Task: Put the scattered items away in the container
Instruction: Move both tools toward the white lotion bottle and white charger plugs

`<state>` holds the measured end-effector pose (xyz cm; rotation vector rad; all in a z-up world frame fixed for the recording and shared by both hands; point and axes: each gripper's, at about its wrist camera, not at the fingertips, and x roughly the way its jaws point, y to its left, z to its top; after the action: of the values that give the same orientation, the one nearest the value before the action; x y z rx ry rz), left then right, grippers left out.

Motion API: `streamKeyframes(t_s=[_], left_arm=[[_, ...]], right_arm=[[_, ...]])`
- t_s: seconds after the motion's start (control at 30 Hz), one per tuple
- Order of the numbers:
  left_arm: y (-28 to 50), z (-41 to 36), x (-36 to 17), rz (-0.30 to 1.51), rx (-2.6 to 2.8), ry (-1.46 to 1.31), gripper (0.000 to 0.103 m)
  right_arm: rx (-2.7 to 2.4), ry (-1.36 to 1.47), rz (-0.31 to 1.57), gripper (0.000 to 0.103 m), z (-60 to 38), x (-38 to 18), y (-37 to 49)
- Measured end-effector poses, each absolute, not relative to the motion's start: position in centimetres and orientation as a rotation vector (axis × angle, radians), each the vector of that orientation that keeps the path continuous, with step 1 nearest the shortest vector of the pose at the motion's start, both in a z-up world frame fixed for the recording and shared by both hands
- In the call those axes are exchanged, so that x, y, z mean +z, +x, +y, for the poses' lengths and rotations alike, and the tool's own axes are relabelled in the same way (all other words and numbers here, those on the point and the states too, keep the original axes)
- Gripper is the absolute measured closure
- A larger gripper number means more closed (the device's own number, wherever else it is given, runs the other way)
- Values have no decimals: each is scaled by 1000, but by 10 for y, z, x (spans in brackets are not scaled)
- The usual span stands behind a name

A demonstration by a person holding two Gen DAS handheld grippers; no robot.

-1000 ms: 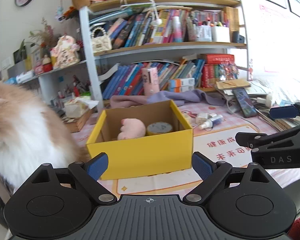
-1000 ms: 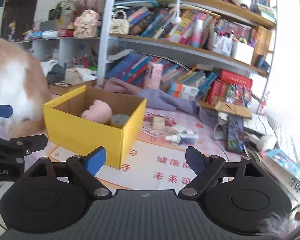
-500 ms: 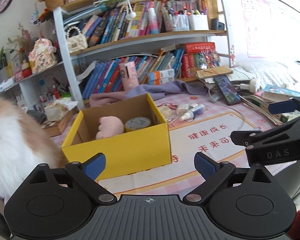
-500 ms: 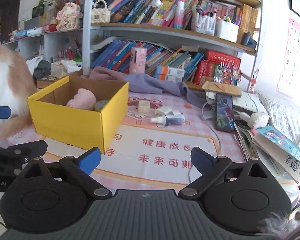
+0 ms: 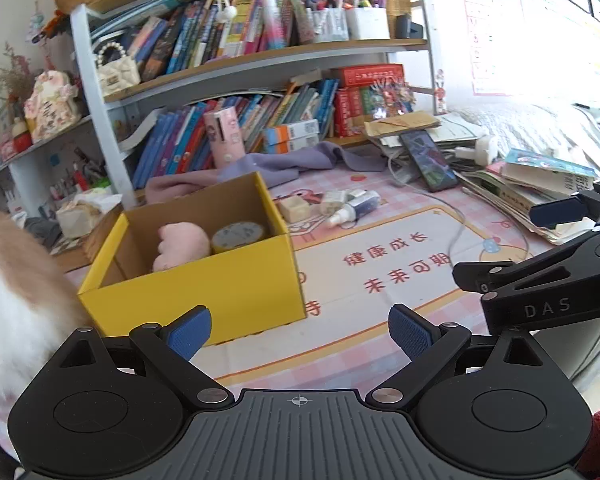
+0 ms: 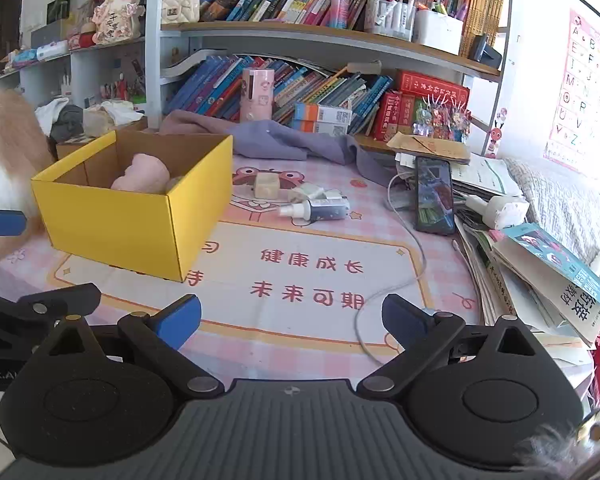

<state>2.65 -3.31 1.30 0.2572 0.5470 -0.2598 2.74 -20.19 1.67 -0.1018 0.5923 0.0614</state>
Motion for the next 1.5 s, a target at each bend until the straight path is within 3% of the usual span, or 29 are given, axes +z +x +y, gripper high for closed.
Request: streamKeyframes(t_s=[0.6, 1.5], left_arm=[[61, -81, 6, 574, -308, 279, 6], [182, -188, -19, 695, -196, 264, 6]], right_arm=[[27, -86, 638, 5, -247, 9, 60], [208, -92, 710, 6, -354, -7, 217]])
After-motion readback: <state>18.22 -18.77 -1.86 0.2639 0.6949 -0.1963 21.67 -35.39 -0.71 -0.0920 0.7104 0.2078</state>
